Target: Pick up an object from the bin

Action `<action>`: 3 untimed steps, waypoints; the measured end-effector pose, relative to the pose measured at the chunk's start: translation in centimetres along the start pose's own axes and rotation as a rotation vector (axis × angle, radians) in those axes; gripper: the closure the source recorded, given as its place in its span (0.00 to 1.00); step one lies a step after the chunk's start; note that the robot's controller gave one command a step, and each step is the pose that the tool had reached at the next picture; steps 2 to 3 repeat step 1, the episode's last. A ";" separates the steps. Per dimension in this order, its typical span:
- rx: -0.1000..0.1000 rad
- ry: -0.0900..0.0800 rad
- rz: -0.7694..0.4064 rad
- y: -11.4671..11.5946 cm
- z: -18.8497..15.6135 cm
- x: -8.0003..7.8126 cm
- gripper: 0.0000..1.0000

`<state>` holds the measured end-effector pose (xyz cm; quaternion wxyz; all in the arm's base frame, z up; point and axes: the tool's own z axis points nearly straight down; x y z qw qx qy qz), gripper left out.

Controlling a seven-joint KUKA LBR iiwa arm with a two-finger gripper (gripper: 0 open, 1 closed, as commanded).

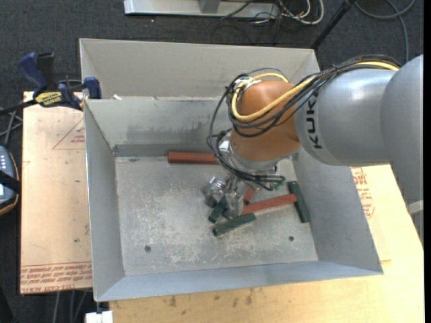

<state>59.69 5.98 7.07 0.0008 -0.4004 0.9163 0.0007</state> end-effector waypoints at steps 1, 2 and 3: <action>0.002 -0.003 -0.005 -0.8 -13.8 -1.8 1.00; 0.002 -0.003 -0.005 -0.8 -13.8 -1.8 1.00; 0.002 -0.003 -0.005 -0.8 -13.8 -1.8 1.00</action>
Offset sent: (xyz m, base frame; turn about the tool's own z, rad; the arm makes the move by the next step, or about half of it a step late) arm 0.0000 0.0000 0.0000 0.0000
